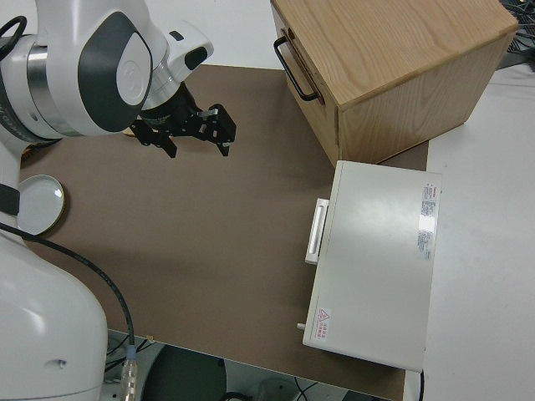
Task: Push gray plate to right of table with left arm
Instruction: 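Move the left gripper down beside the gray plate's edge nearest it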
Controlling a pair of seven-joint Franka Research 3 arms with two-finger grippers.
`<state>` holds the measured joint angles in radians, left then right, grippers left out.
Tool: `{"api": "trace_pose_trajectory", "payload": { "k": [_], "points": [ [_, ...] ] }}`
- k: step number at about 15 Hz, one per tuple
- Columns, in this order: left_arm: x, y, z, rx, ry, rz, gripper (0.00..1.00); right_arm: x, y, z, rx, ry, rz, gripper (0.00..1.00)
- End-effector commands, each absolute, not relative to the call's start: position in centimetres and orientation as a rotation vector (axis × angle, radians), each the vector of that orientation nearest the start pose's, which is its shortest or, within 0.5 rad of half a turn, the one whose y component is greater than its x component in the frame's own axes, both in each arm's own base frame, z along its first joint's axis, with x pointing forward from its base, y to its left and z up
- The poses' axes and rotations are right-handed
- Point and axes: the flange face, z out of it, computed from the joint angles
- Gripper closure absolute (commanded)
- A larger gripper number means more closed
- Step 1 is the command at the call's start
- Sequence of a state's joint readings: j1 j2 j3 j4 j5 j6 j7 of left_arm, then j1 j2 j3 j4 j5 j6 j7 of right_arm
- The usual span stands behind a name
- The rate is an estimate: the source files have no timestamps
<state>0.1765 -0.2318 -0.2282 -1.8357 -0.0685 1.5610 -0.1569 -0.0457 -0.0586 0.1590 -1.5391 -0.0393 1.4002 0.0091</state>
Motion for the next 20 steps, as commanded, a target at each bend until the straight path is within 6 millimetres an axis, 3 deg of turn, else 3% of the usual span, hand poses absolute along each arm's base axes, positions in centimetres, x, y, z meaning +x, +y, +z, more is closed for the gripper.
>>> {"api": "trace_pose_trajectory", "payload": {
  "k": [1, 4, 12, 13, 16, 20],
  "points": [
    [47.3, -3.3, 60.6, -3.168, -0.209, 0.045, 0.01, 51.1, 5.5, 65.9, -3.190, -0.164, 0.134, 0.005],
    [47.5, -4.1, 53.1, -3.153, -0.183, 0.107, 0.01, 51.1, 5.5, 65.9, -3.190, -0.164, 0.134, 0.005],
    [47.3, -1.8, 43.1, -3.170, -0.123, 0.122, 0.05, 51.1, 5.5, 65.9, -3.190, -0.164, 0.134, 0.005],
    [46.8, -1.7, 40.9, -3.170, -0.124, 0.105, 0.05, 51.1, 5.5, 65.9, -3.189, -0.164, 0.134, 0.005],
    [46.1, -1.3, 38.3, -3.181, -0.114, 0.111, 0.05, 51.1, 5.5, 65.9, -3.190, -0.164, 0.134, 0.005],
    [44.5, -1.0, 33.1, -3.181, -0.131, 0.102, 0.07, 51.1, 5.5, 65.9, -3.190, -0.164, 0.134, 0.005]
  ]
}}
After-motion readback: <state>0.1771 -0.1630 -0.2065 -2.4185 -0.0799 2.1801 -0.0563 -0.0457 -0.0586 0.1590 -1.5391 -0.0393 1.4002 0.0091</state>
